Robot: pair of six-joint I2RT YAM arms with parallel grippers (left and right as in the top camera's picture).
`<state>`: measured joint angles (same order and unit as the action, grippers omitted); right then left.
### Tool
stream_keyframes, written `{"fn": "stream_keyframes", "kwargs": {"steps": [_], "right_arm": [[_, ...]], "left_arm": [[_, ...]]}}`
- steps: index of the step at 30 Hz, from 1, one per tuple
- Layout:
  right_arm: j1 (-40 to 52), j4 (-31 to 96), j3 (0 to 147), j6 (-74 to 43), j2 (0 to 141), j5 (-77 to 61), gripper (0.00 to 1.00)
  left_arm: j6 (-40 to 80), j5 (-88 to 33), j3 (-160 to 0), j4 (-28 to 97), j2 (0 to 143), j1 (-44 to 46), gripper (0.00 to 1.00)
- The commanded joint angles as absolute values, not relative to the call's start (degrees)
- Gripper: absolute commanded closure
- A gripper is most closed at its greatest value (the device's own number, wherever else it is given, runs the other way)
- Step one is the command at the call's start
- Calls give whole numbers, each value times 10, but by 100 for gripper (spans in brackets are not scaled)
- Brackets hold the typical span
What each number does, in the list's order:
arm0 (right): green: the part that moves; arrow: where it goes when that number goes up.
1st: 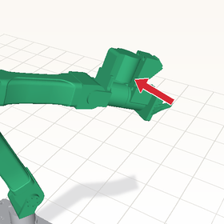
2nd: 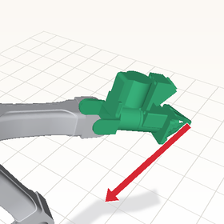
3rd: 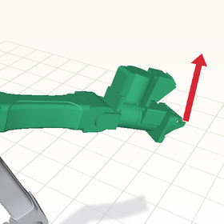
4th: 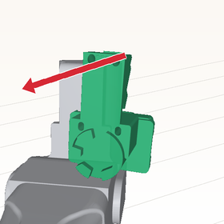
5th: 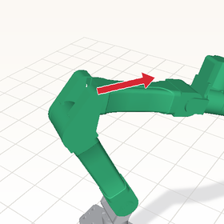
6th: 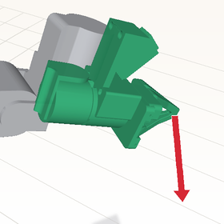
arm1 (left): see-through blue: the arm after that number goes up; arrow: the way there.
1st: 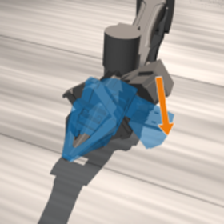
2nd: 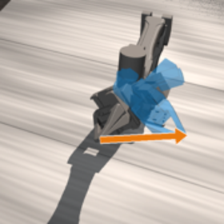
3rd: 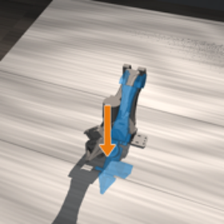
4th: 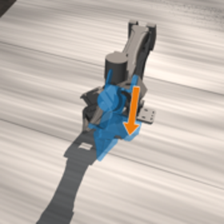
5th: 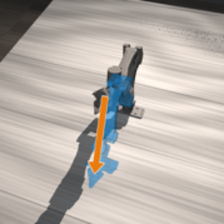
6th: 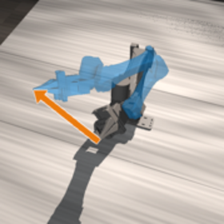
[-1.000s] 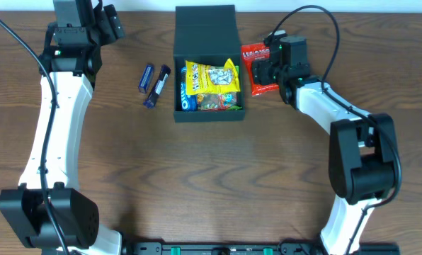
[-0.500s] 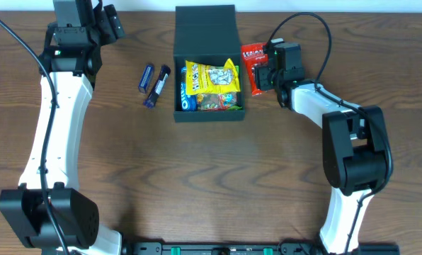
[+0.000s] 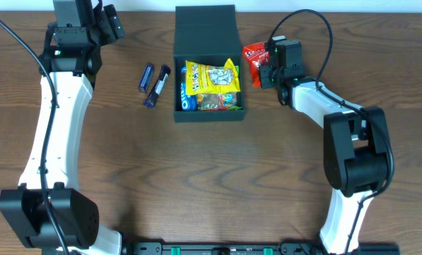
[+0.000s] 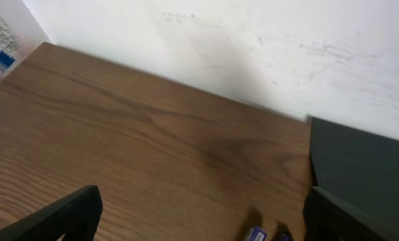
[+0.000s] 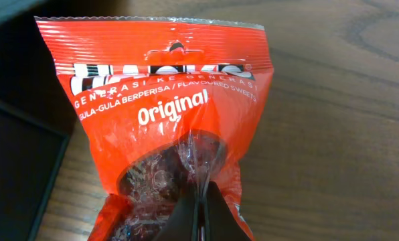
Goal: Pack container
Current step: 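Grasp the red Hacks bag with the right gripper, then carry the red bag into the box and release it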
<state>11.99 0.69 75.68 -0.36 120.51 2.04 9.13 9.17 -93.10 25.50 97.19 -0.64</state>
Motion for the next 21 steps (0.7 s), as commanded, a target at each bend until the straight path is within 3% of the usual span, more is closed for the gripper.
{"fn": "stream_keyframes", "kwargs": {"steps": [1,11,21], "right_arm": [[126,17,749,-4,1174,21,99],[129,-33,749,75,1028,-4,99],[142,-32,749,126,1004,-267,99]], "left_arm": [[90,90,-943,255,965,-7,3],[90,90,-943,251,965,-8,3],[59,96,-943,228,960,-8,3]]}}
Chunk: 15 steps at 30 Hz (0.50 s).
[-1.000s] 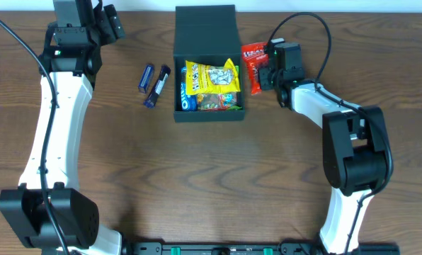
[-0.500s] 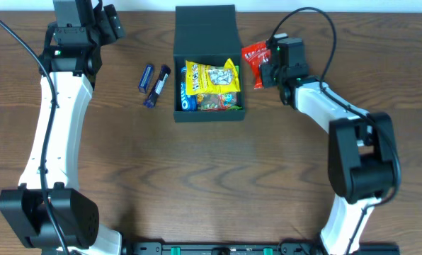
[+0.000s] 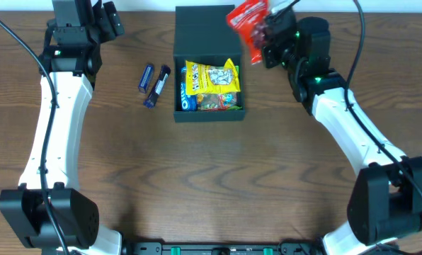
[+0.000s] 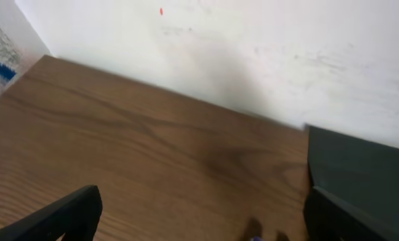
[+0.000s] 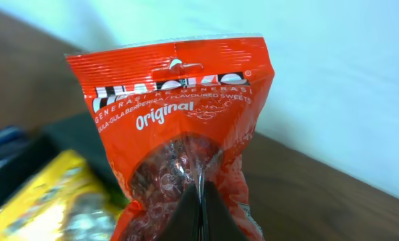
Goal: Pack container
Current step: 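Carry the red bag into the box and release it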
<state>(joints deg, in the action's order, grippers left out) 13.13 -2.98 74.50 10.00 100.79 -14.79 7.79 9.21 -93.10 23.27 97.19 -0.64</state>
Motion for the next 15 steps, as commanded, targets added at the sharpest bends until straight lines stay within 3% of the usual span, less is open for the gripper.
{"fn": "stream_keyframes", "kwargs": {"steps": [1,8,15], "right_arm": [[145,-29,749,141,1004,-298,99],[173,51,749,345,1007,-408,99],[184,87,749,445,1041,-414,99]], "left_arm": [[59,96,-943,227,959,-8,2],[60,95,-943,223,958,-8,3],[60,95,-943,223,958,-8,2]]}}
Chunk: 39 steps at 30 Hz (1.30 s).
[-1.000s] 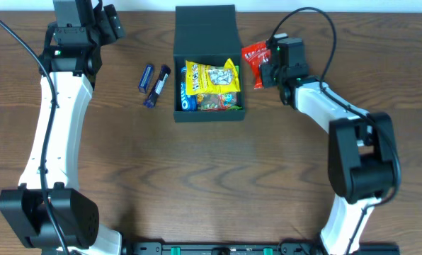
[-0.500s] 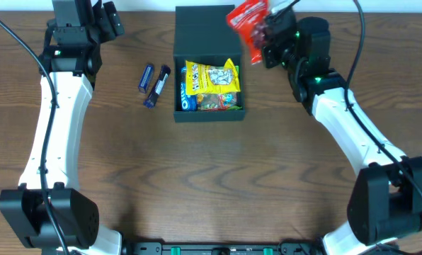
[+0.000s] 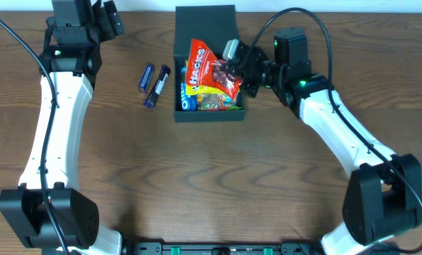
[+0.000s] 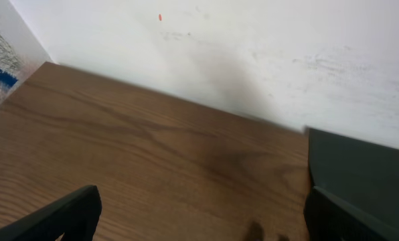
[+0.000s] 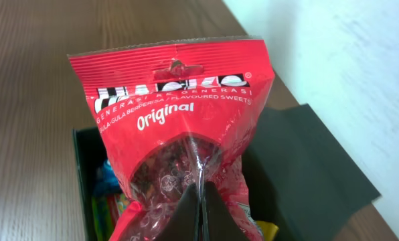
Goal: Pack container
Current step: 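Carry the red bag into the box and release it, then push the bags down inside the box with the right gripper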
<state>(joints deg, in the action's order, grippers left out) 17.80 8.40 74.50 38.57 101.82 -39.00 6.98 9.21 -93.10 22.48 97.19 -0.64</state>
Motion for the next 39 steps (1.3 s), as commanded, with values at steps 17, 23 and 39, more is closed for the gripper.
{"fn": "stream_keyframes", "kwargs": {"steps": [17,23,39], "right_arm": [[181,-101,749,144,1076,-415,1],[181,-156,749,73,1076,-469,99],[250,31,766,131,1076,-288,99]], "left_arm": [[59,95,-943,225,958,-8,2],[59,95,-943,225,958,-8,2],[38,94,-943,216,958,-8,5]]}}
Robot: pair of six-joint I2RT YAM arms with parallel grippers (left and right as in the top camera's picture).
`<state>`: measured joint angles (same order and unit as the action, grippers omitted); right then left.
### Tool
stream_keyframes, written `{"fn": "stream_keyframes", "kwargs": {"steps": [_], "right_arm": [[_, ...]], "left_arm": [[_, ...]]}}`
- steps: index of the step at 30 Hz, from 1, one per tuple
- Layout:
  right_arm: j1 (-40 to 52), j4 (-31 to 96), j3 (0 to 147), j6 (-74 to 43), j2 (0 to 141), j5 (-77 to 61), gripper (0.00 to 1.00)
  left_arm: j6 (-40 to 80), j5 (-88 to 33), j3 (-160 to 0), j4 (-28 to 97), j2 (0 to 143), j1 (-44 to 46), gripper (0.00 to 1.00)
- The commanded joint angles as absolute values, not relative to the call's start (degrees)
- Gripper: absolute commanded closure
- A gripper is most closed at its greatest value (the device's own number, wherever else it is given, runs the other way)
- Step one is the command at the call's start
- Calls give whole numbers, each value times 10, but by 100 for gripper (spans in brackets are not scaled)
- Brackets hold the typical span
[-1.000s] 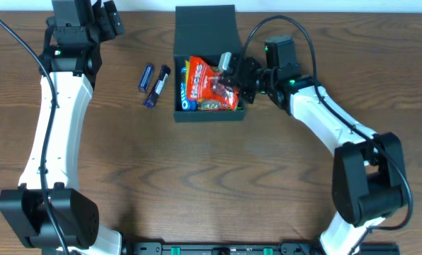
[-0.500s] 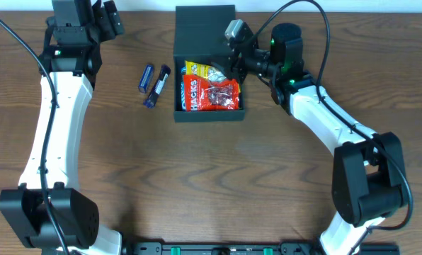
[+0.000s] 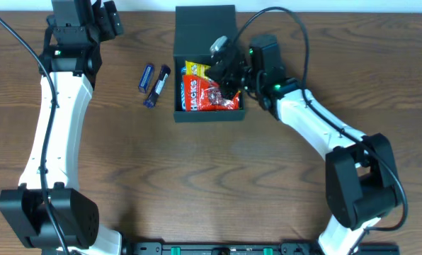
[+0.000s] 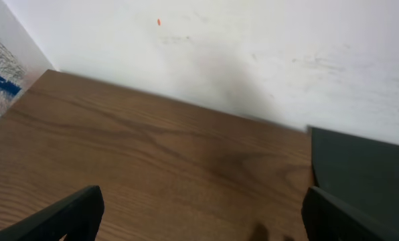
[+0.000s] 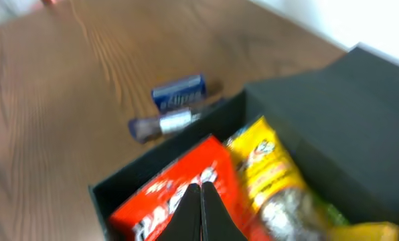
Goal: Pack container
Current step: 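Push the bags down inside the box with the right gripper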
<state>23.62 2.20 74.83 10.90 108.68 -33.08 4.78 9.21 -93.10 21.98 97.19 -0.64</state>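
The red "Original" sweets packet [image 3: 207,95] lies flat in the open black box [image 3: 208,117], beside a yellow snack bag [image 3: 197,69]. My right gripper [image 3: 229,74] reaches into the box from the right. In the right wrist view its fingertips [image 5: 199,186] are pressed together over the red packet [image 5: 163,197], which fills the box's near side next to the yellow bag [image 5: 266,167]. My left gripper [image 4: 199,224] hangs open over bare wood at the far left, holding nothing.
Two small blue wrapped bars [image 3: 146,76] [image 3: 156,86] lie on the table left of the box; both show past the box wall in the right wrist view [image 5: 178,94]. The box lid [image 3: 205,25] stands open at the back. A white wall [image 4: 253,53] borders the table's far edge.
The red packet was held in the air above the box's contents; now it lies flat inside the box. My right gripper has come lower and a little left. The left arm is unchanged.
My right gripper was shut on the red packet on the table right of the box. Then it held the packet high near the lid, then over the box's contents. Now the packet rests inside the box. The left gripper stayed open at the far left.
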Motion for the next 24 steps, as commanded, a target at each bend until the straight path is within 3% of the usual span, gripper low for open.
{"fn": "stream_keyframes", "kwargs": {"steps": [1,13,24], "right_arm": [[255,42,770,135,1076,-275,99],[267,250,902,166,1136,-224,99],[268,272,903,161,1216,-194,99]], "left_arm": [[38,94,-943,216,958,-8,5],[38,94,-943,216,958,-8,5],[38,94,-943,216,958,-8,5]]}}
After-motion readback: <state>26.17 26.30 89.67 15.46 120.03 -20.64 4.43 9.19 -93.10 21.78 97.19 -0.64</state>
